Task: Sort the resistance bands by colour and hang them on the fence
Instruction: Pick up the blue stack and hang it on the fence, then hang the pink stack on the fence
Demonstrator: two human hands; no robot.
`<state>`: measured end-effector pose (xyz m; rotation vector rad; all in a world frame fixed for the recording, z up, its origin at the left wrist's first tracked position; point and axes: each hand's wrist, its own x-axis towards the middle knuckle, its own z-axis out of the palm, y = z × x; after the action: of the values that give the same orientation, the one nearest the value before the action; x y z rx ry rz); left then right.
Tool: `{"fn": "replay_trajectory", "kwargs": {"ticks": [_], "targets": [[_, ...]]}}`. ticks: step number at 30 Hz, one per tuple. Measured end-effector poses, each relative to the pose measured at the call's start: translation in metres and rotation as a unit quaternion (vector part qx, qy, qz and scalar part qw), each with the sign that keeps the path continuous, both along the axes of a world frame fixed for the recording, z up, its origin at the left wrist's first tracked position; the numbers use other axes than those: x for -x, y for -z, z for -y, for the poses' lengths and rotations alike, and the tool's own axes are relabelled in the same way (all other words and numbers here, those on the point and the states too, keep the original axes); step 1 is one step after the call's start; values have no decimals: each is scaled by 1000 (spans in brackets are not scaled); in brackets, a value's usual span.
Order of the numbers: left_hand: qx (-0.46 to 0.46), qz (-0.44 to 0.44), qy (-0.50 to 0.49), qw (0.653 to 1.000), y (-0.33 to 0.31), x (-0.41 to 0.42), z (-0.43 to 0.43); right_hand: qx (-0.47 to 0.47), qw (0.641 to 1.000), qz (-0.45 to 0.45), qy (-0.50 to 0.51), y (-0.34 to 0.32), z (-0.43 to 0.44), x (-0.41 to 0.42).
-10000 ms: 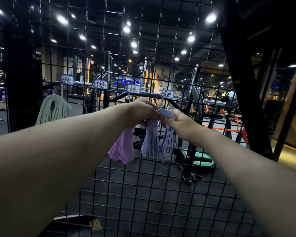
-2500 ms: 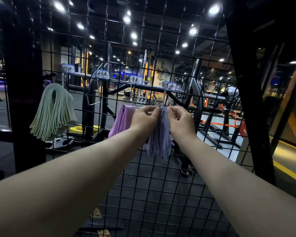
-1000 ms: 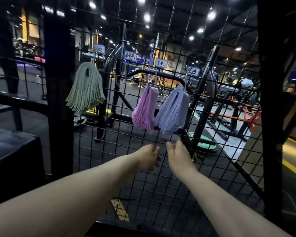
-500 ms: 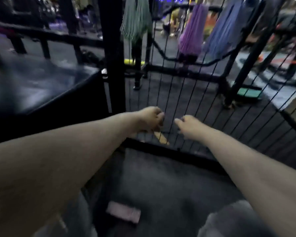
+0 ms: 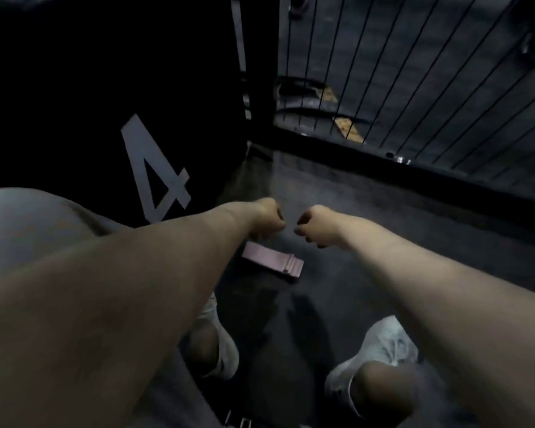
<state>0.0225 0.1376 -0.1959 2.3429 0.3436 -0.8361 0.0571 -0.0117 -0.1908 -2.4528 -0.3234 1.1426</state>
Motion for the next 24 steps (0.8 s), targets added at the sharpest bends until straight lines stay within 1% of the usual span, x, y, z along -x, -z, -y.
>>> {"fn": "replay_trajectory", "kwargs": {"ticks": [2, 4, 6, 8, 10, 12, 15, 17, 21, 24], "targets": [[-21, -23, 17, 999, 30, 0, -7, 20, 999, 6, -24, 31, -8, 3], [-56, -40, 33, 997, 59, 1, -16, 50, 999, -3, -21, 67, -11, 6], [-80, -74, 29, 994, 89, 4, -25, 84, 996, -22, 0, 100, -9, 10], [-132, -89, 65, 985, 111, 13, -28, 87, 993, -55, 55, 124, -6, 20], [-178, -83, 119, 973, 131, 18, -27, 79, 987, -71, 120, 146, -9, 28], [-196, -78, 151, 966, 148, 20, -28, 82, 975, -61, 195, 163, -15, 37], [-212, -106, 165, 957, 164, 19, -28, 79, 950, -65, 294, 178, -26, 47], [-230, -111, 165, 953, 171, 18, -27, 58, 950, -67, 299, 188, -30, 52], [-250, -86, 156, 952, 185, 15, -28, 43, 973, -26, 225, 204, -32, 52], [-245, -72, 147, 956, 192, 14, -27, 29, 965, -18, 258, 213, -29, 49]]}}
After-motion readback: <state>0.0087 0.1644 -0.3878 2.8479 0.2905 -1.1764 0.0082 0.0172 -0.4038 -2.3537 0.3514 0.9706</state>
